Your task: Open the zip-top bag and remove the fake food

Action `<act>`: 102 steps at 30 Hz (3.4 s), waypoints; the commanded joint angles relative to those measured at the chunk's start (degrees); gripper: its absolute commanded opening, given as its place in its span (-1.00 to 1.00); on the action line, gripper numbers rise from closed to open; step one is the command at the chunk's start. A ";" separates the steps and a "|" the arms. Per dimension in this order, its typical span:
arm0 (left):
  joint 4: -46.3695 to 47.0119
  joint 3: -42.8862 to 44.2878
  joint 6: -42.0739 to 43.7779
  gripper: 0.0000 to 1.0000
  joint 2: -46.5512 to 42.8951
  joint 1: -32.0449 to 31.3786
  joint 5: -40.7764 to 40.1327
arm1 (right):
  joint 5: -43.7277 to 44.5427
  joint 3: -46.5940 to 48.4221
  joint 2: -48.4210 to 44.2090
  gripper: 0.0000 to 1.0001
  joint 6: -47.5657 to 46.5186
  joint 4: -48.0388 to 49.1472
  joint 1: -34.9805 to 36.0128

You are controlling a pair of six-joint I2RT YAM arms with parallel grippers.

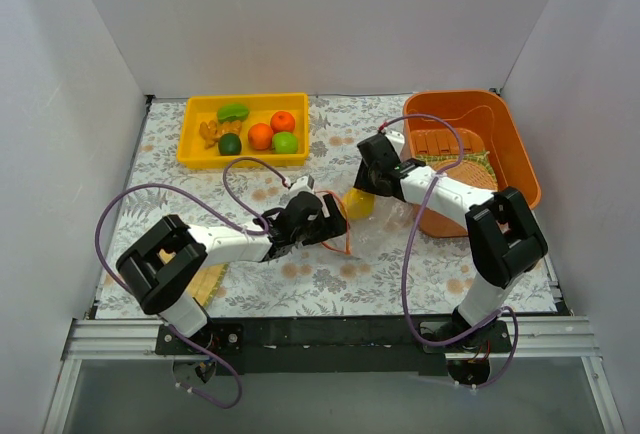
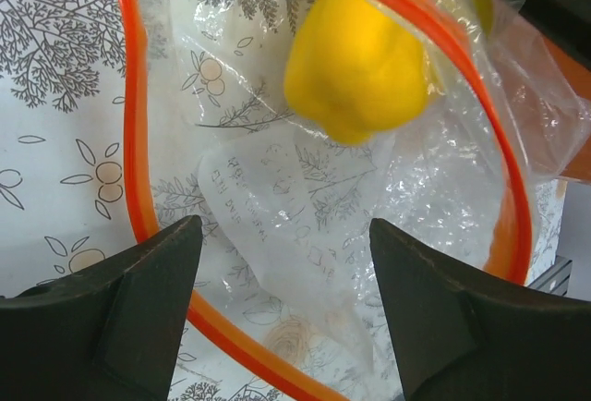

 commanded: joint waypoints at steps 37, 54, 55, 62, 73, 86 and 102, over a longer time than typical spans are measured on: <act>-6.70 4.68 2.03 -0.42 -2.36 -3.64 -6.36 | -4.12 -6.45 -4.50 -0.95 -7.57 -5.78 3.43; -40.00 4.40 -6.06 -0.41 -26.55 -2.85 -19.97 | -1.74 -5.66 -5.82 -0.97 -8.71 -4.99 2.46; -41.41 5.80 -6.07 -0.41 -28.04 -2.50 -20.59 | -1.75 -5.84 -6.26 -0.96 -8.71 -4.64 2.37; -39.42 12.12 2.27 -0.39 -27.89 14.07 -15.34 | -3.24 -5.49 -8.63 -0.80 -9.24 -4.11 2.28; -27.37 39.28 10.28 -0.25 4.09 38.19 -3.55 | -10.17 -4.61 -15.48 0.29 -13.37 -3.23 2.28; -26.57 61.09 14.59 0.78 30.92 46.20 -0.20 | -15.28 -5.22 -23.40 0.51 -17.58 -1.65 2.37; -29.82 39.32 10.73 0.96 7.12 40.23 1.21 | -13.96 -8.30 -29.72 0.55 -18.55 -3.85 2.46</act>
